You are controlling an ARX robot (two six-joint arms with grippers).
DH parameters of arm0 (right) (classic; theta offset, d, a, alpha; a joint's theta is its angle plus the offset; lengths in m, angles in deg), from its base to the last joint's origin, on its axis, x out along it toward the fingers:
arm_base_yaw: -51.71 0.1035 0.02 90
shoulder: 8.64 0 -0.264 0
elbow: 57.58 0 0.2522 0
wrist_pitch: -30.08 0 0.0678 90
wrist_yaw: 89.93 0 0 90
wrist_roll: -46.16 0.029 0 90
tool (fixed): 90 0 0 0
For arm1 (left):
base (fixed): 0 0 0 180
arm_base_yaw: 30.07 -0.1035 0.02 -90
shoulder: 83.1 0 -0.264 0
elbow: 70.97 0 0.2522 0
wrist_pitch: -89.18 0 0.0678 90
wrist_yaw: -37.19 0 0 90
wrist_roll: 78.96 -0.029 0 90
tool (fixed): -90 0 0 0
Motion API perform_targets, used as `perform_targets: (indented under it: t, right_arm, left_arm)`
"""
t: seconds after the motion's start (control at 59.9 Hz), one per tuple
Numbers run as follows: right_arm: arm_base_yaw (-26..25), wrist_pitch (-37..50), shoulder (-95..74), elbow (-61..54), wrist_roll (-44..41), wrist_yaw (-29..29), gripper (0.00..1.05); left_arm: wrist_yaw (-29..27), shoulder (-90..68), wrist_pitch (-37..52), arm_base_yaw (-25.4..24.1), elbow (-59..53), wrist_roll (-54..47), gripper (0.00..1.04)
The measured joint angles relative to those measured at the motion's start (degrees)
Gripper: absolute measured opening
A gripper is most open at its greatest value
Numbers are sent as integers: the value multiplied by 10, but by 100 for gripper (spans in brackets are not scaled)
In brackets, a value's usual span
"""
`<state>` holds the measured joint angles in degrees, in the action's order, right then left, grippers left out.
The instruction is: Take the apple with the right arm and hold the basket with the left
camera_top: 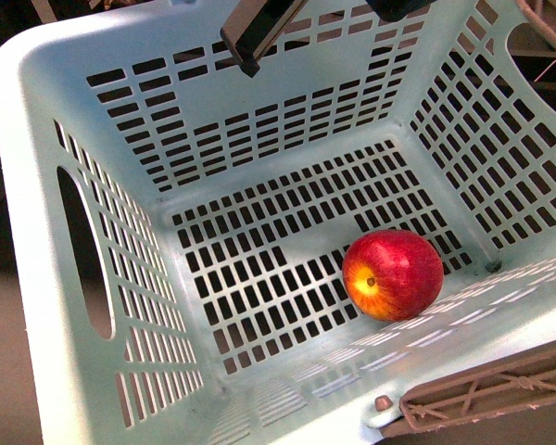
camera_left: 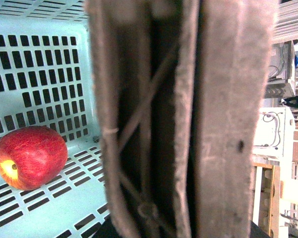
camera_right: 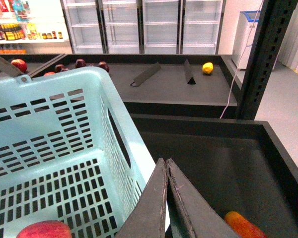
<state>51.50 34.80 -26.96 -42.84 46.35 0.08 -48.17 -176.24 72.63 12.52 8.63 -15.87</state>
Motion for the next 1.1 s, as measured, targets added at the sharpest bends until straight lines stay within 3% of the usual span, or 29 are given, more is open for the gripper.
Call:
perform_targets:
  t: [0.468, 0.568, 0.701, 0.768, 1.102]
  right_arm:
    - [0, -83, 82, 0, 0, 0, 2]
    - [0, -175, 156, 0, 0, 1, 2]
    - [1, -184, 179, 0, 0, 0, 2]
    - [1, -184, 179, 0, 0, 0, 17]
    - [1, -184, 180, 0, 0, 0, 69]
  left_arm:
    - [0, 0, 0, 0, 0, 0, 15]
    - [0, 0, 0, 0, 0, 0, 15]
    - [0, 0, 0, 0, 0, -1, 15]
    - [1, 0, 0, 0, 0, 2, 15]
    - [0, 0, 0, 0, 0, 0, 15]
